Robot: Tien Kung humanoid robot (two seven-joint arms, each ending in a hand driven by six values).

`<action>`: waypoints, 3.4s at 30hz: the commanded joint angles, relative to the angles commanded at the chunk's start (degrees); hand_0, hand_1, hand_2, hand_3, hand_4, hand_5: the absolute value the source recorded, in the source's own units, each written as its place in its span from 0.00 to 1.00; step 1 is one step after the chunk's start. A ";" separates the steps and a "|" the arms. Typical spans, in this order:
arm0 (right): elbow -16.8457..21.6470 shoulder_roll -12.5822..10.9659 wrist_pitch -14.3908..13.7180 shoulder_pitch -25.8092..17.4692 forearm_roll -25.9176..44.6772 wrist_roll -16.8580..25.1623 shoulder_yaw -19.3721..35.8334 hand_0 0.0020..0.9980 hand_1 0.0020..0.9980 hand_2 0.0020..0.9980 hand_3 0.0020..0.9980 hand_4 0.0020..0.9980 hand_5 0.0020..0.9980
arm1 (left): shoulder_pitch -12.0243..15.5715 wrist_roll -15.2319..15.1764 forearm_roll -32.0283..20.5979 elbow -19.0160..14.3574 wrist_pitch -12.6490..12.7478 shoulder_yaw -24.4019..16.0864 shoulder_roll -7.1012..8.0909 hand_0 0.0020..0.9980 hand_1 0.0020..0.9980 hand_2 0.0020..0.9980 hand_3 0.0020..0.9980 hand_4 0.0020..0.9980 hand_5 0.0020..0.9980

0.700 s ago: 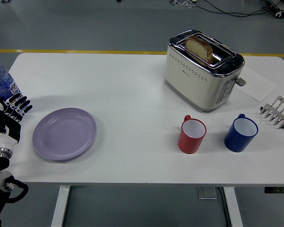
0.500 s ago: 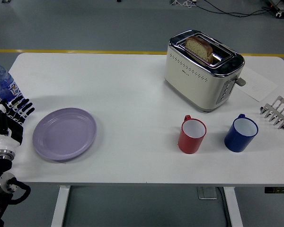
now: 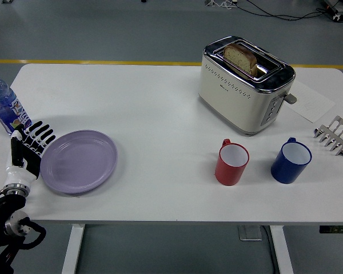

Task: Push plate across desktop

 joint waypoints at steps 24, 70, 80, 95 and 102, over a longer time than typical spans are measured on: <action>0.00 -0.03 0.04 -0.29 -0.28 0.02 0.10 0.69 0.68 0.70 0.61 0.48 0.23 | -0.18 -1.21 0.27 0.03 0.21 -0.73 -3.16 0.67 0.66 0.60 0.55 0.53 1.00; 0.00 -0.07 0.33 -0.16 -1.07 0.09 0.43 0.69 0.68 0.70 0.61 0.49 0.23 | -4.80 -3.22 -2.30 1.16 -0.27 6.17 -10.55 0.66 0.65 0.59 0.55 0.52 1.00; 0.00 -0.07 0.38 -0.18 -1.16 0.12 0.43 0.69 0.68 0.70 0.61 0.49 0.22 | -5.49 -3.68 -3.59 1.22 -0.02 9.98 -10.95 0.67 0.65 0.59 0.55 0.51 1.00; 0.00 -0.14 0.46 -0.55 -1.32 0.15 0.47 0.69 0.68 0.70 0.61 0.49 0.22 | -6.45 -4.31 -5.54 1.07 0.50 16.50 -11.57 0.67 0.65 0.59 0.55 0.51 1.00; 0.00 -0.19 0.46 -0.63 -1.19 0.15 0.33 0.69 0.68 0.70 0.61 0.49 0.22 | -6.95 -4.46 -5.51 0.91 0.74 16.96 -11.93 0.67 0.65 0.59 0.55 0.51 1.00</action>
